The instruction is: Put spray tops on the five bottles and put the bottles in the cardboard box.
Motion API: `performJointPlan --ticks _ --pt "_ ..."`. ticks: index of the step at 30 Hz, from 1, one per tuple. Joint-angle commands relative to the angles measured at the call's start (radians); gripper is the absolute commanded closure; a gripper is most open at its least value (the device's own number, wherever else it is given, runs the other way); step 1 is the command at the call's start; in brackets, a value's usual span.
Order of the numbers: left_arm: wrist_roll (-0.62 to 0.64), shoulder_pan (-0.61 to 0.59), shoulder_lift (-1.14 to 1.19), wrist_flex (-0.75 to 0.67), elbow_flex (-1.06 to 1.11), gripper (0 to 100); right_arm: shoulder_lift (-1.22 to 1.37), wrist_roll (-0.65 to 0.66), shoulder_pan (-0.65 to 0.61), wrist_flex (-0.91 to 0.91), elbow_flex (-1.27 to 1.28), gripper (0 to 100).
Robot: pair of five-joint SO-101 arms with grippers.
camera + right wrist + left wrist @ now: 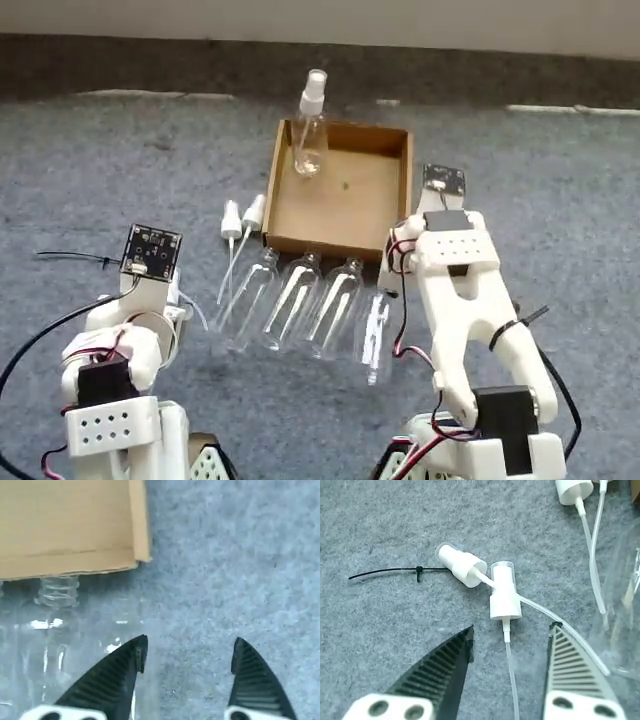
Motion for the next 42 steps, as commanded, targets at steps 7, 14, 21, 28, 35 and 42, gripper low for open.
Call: performJointPlan --ticks 7,14,21,28,35,42 --pt "-0.006 0.022 -0.004 -0.015 -0.002 77 -0.064 -0.055 -0.05 0.064 -0.116 75.9" --pt "-0.006 0.022 -0.004 -0.015 -0.002 77 -0.191 -0.051 -0.189 0.191 -0.211 75.9" --pt "-0.006 0.022 -0.004 -0.015 -0.002 77 -0.197 0.017 -0.265 0.124 -0.062 75.9" --pt "-0.006 0.022 -0.004 -0.014 -0.002 77 -0.196 0.083 -0.246 0.058 0.085 75.9" --pt "-0.006 0.022 -0.004 -0.014 -0.002 77 -0.196 0.089 -0.246 0.007 0.159 75.9" --pt "-0.006 0.022 -0.002 -0.014 -0.002 77 -0.196 0.14 -0.239 0.005 0.22 76.4"
